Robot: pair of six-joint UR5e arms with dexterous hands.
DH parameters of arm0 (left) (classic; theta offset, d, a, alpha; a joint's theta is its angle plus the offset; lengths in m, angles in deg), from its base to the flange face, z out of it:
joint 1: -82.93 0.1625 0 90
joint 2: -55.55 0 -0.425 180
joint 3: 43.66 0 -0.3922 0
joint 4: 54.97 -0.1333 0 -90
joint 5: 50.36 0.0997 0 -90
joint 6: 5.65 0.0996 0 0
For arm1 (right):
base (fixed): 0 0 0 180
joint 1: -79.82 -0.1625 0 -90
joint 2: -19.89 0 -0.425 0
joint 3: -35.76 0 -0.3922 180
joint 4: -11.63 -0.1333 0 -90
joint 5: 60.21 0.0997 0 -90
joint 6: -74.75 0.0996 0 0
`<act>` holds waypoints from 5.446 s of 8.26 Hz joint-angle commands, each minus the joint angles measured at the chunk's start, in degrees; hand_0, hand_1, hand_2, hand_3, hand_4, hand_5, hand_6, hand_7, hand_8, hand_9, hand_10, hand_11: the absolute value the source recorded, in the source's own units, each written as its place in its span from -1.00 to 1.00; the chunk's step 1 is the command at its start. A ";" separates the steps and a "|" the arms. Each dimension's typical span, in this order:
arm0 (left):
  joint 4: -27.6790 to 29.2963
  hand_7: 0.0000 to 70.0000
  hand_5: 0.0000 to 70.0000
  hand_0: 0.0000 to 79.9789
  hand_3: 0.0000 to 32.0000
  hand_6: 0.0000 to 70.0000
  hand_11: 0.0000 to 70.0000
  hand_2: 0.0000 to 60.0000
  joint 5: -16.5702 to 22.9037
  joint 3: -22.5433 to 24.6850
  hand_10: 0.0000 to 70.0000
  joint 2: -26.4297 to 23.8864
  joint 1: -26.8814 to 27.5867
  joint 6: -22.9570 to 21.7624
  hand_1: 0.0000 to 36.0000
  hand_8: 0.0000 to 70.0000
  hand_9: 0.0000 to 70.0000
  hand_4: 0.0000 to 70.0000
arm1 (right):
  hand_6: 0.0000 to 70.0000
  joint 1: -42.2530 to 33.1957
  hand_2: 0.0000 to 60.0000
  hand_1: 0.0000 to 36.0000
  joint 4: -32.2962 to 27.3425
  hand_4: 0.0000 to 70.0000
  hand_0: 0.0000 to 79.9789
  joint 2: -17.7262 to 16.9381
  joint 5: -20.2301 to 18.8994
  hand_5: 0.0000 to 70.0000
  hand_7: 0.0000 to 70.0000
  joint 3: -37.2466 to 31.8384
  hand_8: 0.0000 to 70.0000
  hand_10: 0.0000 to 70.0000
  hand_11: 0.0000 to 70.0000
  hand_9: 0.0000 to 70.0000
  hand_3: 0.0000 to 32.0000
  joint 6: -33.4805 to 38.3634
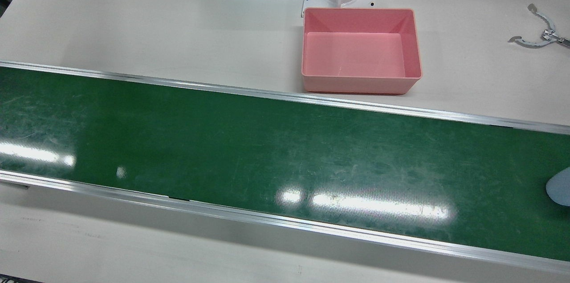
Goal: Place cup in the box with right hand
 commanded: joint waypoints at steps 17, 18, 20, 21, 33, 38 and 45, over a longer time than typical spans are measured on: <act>-0.09 -1.00 -1.00 -1.00 -1.00 -1.00 -1.00 -1.00 0.00 0.00 -1.00 -0.03 0.00 0.00 -1.00 -1.00 -1.00 -1.00 | -0.40 0.00 -1.00 -0.42 -0.09 0.46 0.41 0.03 0.00 -0.81 1.00 0.15 -0.47 -0.61 -0.40 0.14 -1.00 -0.01; -0.09 -1.00 -1.00 -1.00 -1.00 -1.00 -1.00 -1.00 0.00 0.00 -1.00 -0.03 0.00 0.00 -1.00 -1.00 -1.00 -1.00 | -0.40 0.00 -1.00 -0.41 -0.09 0.45 0.41 0.03 0.00 -0.81 1.00 0.15 -0.48 -0.61 -0.41 0.13 -1.00 -0.01; -0.09 -1.00 -1.00 -1.00 -1.00 -1.00 -1.00 -1.00 0.00 0.00 -1.00 -0.03 0.00 0.00 -1.00 -1.00 -1.00 -1.00 | -0.40 0.00 -1.00 -0.41 -0.09 0.46 0.41 0.03 0.00 -0.81 1.00 0.15 -0.47 -0.61 -0.39 0.14 -1.00 -0.01; 0.00 -1.00 -1.00 -1.00 -1.00 -1.00 -1.00 -1.00 0.00 0.00 -1.00 -0.03 0.00 0.00 -1.00 -1.00 -1.00 -1.00 | -0.39 0.00 -1.00 -0.41 -0.09 0.47 0.41 0.12 0.00 -0.81 1.00 0.15 -0.47 -0.60 -0.39 0.15 -1.00 -0.01; 0.00 -1.00 -1.00 -1.00 -1.00 -1.00 -1.00 -1.00 0.00 0.00 -1.00 -0.03 0.00 0.00 -1.00 -1.00 -1.00 -1.00 | -0.41 0.00 -1.00 -0.40 0.00 0.43 0.41 0.12 0.00 -0.81 1.00 0.15 -0.49 -0.63 -0.43 0.10 -1.00 -0.01; 0.00 -1.00 -1.00 -1.00 -1.00 -1.00 -1.00 -1.00 0.00 0.00 -1.00 -0.03 0.00 0.00 -1.00 -1.00 -1.00 -1.00 | -0.42 0.00 -1.00 -0.40 0.00 0.41 0.41 0.29 0.00 -0.81 1.00 0.15 -0.51 -0.64 -0.44 0.08 -1.00 -0.01; -0.09 -1.00 -1.00 -1.00 -1.00 -1.00 -1.00 -1.00 0.00 0.00 -1.00 0.05 0.08 0.00 -1.00 -1.00 -1.00 -1.00 | -0.42 0.00 -1.00 -0.40 0.00 0.41 0.41 0.38 0.00 -0.81 1.00 0.06 -0.51 -0.64 -0.44 0.07 -1.00 -0.01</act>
